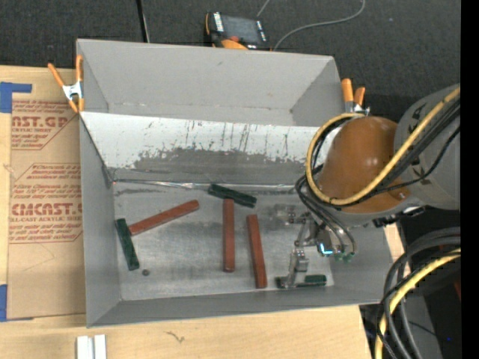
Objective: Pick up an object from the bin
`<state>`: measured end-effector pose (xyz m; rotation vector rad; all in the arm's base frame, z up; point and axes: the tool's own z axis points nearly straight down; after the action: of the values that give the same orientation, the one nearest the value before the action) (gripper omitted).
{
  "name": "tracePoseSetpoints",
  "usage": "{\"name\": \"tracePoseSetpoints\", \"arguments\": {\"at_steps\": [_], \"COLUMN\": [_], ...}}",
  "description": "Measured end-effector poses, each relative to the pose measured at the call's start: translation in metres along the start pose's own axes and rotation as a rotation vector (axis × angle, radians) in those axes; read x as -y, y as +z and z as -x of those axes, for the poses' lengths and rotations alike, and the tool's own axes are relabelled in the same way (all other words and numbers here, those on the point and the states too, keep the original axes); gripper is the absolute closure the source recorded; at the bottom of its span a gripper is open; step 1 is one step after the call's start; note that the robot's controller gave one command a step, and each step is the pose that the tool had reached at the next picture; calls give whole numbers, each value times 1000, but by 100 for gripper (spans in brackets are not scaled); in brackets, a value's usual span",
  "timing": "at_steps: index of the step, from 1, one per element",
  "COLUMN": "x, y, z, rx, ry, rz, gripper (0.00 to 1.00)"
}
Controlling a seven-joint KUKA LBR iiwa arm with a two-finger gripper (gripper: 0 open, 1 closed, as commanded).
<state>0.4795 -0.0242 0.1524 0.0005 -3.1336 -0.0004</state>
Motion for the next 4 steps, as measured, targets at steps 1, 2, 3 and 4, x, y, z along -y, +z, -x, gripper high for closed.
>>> {"name": "tracePoseSetpoints", "arguments": {"at_steps": [1,2,3,4], "x": [-55,-44,-53,-53], "y": [76,81,82,78], "z": [23,30,26,27], "rx": [6,13,8,8], "ry": [-442,-994,-1027,-1027], "rz": [1,-4,-4,-6], "gripper": [0,0,0,100]}}
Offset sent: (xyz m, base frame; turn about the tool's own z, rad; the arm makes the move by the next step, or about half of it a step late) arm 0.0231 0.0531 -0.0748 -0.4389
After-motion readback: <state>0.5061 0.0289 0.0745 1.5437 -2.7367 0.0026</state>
